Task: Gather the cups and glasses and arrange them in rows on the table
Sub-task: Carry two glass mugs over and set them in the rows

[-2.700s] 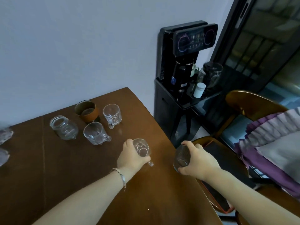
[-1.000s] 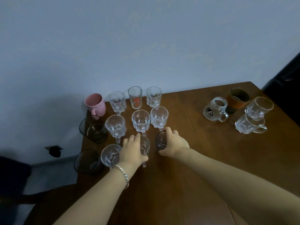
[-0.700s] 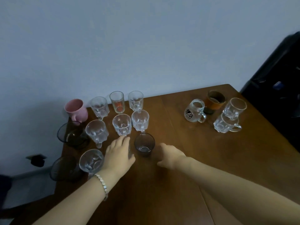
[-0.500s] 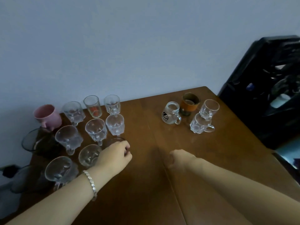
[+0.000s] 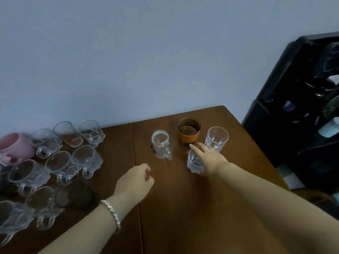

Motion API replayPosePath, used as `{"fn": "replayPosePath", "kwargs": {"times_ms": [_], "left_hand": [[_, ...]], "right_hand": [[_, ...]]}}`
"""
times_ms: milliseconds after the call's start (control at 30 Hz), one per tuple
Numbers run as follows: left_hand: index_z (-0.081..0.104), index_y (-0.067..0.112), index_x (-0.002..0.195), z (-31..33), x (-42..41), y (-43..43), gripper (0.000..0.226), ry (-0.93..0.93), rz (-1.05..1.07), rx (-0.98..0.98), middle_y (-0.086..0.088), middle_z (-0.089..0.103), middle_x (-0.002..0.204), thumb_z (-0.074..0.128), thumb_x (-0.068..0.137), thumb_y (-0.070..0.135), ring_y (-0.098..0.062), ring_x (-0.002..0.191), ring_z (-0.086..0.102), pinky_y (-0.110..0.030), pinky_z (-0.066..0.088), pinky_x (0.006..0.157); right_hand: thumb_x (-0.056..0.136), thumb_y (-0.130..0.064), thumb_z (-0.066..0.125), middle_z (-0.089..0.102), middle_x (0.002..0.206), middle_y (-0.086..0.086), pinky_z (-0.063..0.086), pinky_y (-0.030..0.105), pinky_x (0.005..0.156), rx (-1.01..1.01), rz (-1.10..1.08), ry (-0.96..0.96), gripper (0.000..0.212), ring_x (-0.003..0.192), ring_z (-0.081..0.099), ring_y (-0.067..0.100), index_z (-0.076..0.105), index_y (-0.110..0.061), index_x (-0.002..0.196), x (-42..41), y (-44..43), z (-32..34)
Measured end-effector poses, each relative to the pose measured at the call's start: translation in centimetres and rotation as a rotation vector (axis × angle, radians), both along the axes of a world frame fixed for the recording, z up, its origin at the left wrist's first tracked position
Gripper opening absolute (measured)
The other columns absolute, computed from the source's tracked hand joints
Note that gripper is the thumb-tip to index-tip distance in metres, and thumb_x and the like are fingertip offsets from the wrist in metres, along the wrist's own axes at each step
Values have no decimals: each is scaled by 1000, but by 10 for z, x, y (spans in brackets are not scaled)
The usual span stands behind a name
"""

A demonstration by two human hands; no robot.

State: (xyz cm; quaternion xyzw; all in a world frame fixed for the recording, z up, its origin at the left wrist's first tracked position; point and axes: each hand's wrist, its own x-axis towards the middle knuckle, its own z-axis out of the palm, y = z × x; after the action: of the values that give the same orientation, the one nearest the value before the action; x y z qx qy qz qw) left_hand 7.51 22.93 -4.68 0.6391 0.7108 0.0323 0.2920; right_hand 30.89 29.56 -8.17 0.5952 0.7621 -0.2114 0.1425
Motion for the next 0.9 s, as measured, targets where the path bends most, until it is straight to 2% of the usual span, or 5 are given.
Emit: {"fn": "replayPosePath", "kwargs": {"times_ms": [200,333,400,600,900], "left_hand": [[43,21,136,-3,37,37,50,7,158,62,-3,51,133,56,89,31,-21,113,56,-35,50,84],[17,17,149,-10,59,86,88,5,210,129,-6,24,155,68,81,40,-30,136,37,-44,40,103],[9,17,151,-17,65,111,97,42,245,97,-5,15,159,69,79,45,-33,140,31,-47,36,108],[33,10,143,-40,72,124,65,37,308,113,-10,35,147,62,88,33,-34,126,47,-42,41,100],[42,16,140,-7,48,3,62,-87,187,191,-1,40,137,69,84,24,-21,125,47,-28,41,100]], "right_hand": [[74,-43,72,31,143,8,51,38,92,34,-78,141,94,117,53,30,16,-26,147,21,3,-9],[68,-58,70,31,143,1,54,33,87,39,-173,226,99,114,55,23,16,-31,147,46,-8,-7],[67,-61,69,34,141,-2,53,31,88,70,-214,281,100,117,54,20,16,-33,147,59,-11,-4],[63,-67,69,36,135,-5,54,26,88,85,-247,294,102,117,52,14,17,-35,145,82,-22,1],[63,-63,72,39,130,-6,54,22,81,97,-244,313,95,111,54,12,25,-34,141,65,-68,27]]}}
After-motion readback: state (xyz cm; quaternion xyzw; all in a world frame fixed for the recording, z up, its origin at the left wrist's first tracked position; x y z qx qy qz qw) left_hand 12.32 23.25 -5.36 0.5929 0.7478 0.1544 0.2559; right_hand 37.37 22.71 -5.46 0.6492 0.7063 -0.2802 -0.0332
